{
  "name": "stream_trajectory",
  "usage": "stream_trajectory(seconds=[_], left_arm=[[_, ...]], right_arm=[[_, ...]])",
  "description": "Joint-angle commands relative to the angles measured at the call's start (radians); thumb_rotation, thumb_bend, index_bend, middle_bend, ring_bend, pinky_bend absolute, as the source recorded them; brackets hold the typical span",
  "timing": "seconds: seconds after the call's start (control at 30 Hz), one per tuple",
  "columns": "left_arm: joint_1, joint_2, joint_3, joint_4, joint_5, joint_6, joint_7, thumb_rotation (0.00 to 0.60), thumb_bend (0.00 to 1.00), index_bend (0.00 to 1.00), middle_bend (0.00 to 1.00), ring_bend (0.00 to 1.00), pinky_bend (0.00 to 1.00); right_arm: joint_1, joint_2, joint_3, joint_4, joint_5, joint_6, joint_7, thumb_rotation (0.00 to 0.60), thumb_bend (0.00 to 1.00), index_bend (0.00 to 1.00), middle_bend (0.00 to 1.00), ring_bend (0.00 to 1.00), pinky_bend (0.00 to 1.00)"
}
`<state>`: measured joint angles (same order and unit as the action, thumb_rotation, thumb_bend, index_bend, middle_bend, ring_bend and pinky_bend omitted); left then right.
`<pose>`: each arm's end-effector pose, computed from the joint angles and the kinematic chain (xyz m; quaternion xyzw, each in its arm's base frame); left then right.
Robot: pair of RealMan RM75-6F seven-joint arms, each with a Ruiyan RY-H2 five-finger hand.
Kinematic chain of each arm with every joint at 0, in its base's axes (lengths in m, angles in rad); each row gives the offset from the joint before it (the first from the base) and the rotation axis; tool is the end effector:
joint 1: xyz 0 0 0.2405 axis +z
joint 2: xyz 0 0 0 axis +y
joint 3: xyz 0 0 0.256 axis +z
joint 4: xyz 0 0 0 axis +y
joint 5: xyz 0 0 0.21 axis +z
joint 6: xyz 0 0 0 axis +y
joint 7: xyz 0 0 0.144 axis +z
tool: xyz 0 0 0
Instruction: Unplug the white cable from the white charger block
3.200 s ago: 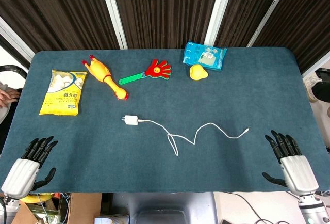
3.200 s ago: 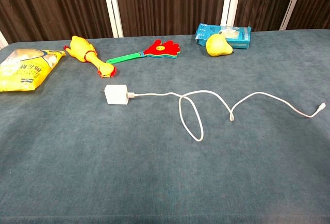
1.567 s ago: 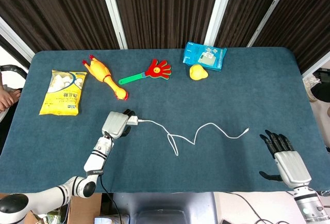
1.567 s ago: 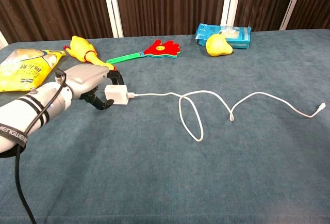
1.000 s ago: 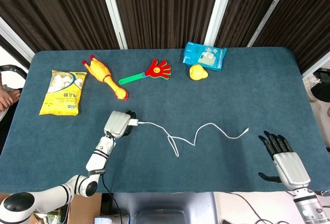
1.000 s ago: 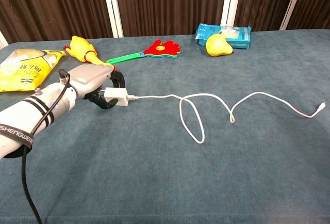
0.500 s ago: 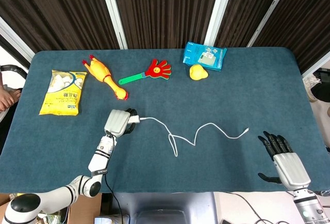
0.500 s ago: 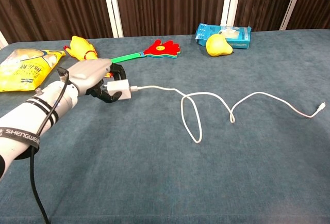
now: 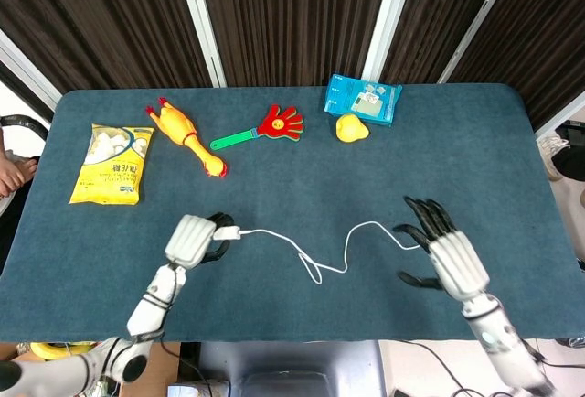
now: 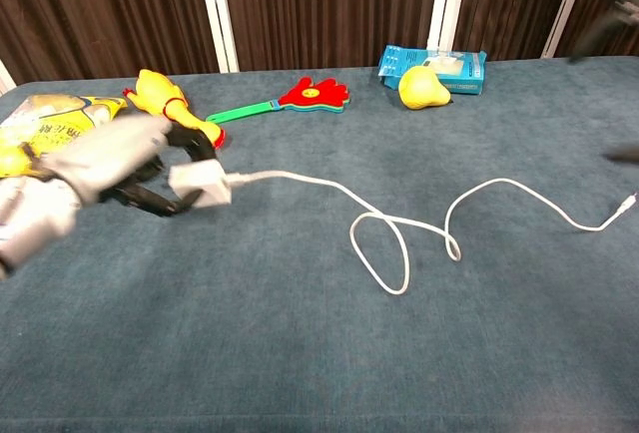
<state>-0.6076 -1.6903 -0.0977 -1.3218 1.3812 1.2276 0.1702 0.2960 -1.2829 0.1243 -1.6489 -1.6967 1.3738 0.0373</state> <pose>-0.1690 0.3080 -0.0290 -0.6996 -0.3471 -0.4608 0.4216 -0.2113 -0.2404 0.0949 0.6558 -0.3463 0.5242 0.4185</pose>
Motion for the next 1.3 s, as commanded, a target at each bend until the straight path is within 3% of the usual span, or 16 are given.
stream_trajectory(seconds=[0.03,0.13,0.4,0.67,0.97,1.3], left_arm=[[0.089,0.129,0.039,-0.191,0.017,0.080,0.090,0.600,0.64,0.74,0.76,1.00,1.00],[0.099,0.159,0.020,-0.253,-0.007,0.084,0.122,0.600,0.64,0.74,0.76,1.00,1.00],[0.092,0.199,-0.020,-0.349,-0.067,0.047,0.170,0.600,0.65,0.74,0.76,1.00,1.00],[0.075,0.181,-0.061,-0.357,-0.127,0.021,0.193,0.600,0.65,0.74,0.76,1.00,1.00],[0.068,0.194,-0.067,-0.376,-0.132,0.005,0.202,0.600,0.64,0.74,0.76,1.00,1.00],[0.063,0.209,-0.063,-0.418,-0.129,-0.008,0.201,0.600,0.64,0.74,0.77,1.00,1.00]], right_arm=[[0.092,-0.083,0.079,-0.044,0.107,-0.111,-0.035,0.600,0.23,0.51,0.09,0.00,0.00],[0.157,-0.121,0.111,-0.081,0.197,-0.211,-0.107,0.600,0.23,0.52,0.09,0.00,0.00],[0.284,-0.314,0.178,-0.068,0.335,-0.273,-0.255,0.600,0.27,0.56,0.10,0.00,0.00],[0.402,-0.530,0.203,0.054,0.395,-0.284,-0.361,0.600,0.30,0.62,0.14,0.00,0.00],[0.487,-0.690,0.261,0.238,0.411,-0.242,-0.337,0.600,0.33,0.63,0.14,0.00,0.00],[0.546,-0.755,0.284,0.341,0.441,-0.254,-0.335,0.600,0.35,0.65,0.15,0.00,0.00]])
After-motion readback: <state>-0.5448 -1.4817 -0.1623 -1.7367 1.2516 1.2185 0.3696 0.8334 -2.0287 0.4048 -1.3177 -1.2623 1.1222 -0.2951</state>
